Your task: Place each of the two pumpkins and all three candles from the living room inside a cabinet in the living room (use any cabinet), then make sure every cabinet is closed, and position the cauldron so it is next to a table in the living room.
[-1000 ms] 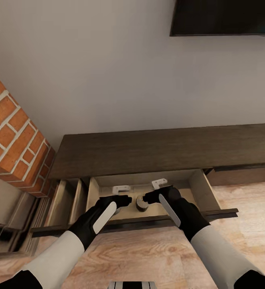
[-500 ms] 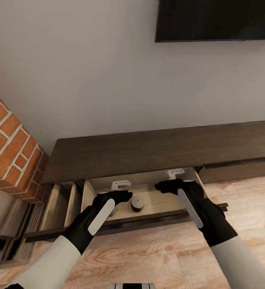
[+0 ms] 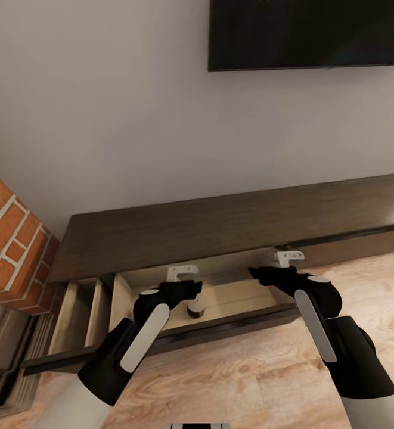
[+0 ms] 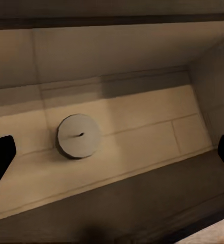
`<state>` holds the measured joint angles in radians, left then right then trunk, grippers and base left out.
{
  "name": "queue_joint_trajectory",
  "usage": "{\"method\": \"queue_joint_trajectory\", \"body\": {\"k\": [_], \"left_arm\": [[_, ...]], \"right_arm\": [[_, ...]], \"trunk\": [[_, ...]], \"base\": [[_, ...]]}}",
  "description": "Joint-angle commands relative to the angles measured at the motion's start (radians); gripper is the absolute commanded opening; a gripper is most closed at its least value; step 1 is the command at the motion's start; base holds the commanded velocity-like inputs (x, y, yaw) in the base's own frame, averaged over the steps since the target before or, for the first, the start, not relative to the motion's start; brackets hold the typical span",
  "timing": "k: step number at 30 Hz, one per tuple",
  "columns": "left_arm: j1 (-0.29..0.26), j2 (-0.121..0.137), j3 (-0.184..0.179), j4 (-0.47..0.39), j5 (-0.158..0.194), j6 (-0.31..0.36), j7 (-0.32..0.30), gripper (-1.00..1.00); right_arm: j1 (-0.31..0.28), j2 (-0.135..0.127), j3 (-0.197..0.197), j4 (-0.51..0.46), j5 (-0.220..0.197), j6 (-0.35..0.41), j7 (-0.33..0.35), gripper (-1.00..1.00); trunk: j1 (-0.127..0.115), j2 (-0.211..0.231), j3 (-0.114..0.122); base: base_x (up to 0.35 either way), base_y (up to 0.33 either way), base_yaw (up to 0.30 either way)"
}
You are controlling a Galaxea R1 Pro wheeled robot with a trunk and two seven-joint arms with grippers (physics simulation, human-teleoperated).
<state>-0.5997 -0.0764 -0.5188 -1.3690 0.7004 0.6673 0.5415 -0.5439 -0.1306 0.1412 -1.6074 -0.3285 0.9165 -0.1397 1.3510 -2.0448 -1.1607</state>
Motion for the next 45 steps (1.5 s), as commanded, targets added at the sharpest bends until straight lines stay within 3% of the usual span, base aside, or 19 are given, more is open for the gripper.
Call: {"method": "queue_joint_trajectory", "body": {"k": [1,5,6,9,12,27,28,30,45], "left_arm": [[0.007,0.0,-0.002,-0.014,0.012,0.005,0.011,1.0],[0.037,-0.006,-0.006,-0.054,0.019,0.008,0.009,1.0],[0.046,-0.012,-0.012,-0.067,0.021,0.009,0.008,1.0],[0.051,-0.014,-0.027,-0.09,0.021,0.011,0.01,1.0],[0.101,-0.012,-0.078,-0.176,0.022,0.013,0.055,1.0],[0.108,-0.012,-0.086,-0.177,0.018,0.009,0.062,1.0],[0.115,-0.011,-0.087,-0.181,0.019,0.009,0.061,1.0],[0.12,-0.012,-0.087,-0.182,0.021,0.009,0.059,1.0],[0.138,-0.014,-0.087,-0.181,0.024,0.009,0.053,1.0]], "right_arm": [[0.001,-0.002,-0.002,-0.003,-0.01,0.003,-0.011,1.0],[0.006,-0.03,-0.025,-0.007,-0.01,0.003,-0.009,1.0],[0.007,-0.066,-0.051,-0.009,-0.011,0.003,-0.007,1.0],[0.008,-0.082,-0.066,-0.01,-0.011,0.003,-0.006,1.0],[0.022,-0.098,-0.094,-0.011,-0.012,0.001,-0.005,1.0],[0.025,-0.099,-0.107,-0.011,-0.012,0.0,-0.004,1.0],[0.025,-0.099,-0.14,-0.011,-0.012,0.0,-0.004,1.0],[0.025,-0.1,-0.166,-0.011,-0.012,0.0,-0.004,1.0],[0.026,-0.101,-0.216,-0.011,-0.012,0.009,-0.005,1.0]], "trunk": [[0.0,0.0,0.001],[0.0,0.0,0.004],[0.0,0.0,0.004],[0.0,0.0,0.004],[0.0,0.0,0.004],[0.0,0.0,0.006],[0.0,0.0,0.006],[0.0,0.0,0.007],[0.0,0.0,0.014]], "base": [[0.0,0.0,-0.205],[0.0,0.0,-0.24],[0.0,0.0,-0.27],[0.0,0.0,-0.273],[0.0,0.0,-0.278],[0.0,0.0,-0.28],[0.0,0.0,-0.28],[0.0,0.0,-0.28],[0.0,0.0,-0.28]]}}
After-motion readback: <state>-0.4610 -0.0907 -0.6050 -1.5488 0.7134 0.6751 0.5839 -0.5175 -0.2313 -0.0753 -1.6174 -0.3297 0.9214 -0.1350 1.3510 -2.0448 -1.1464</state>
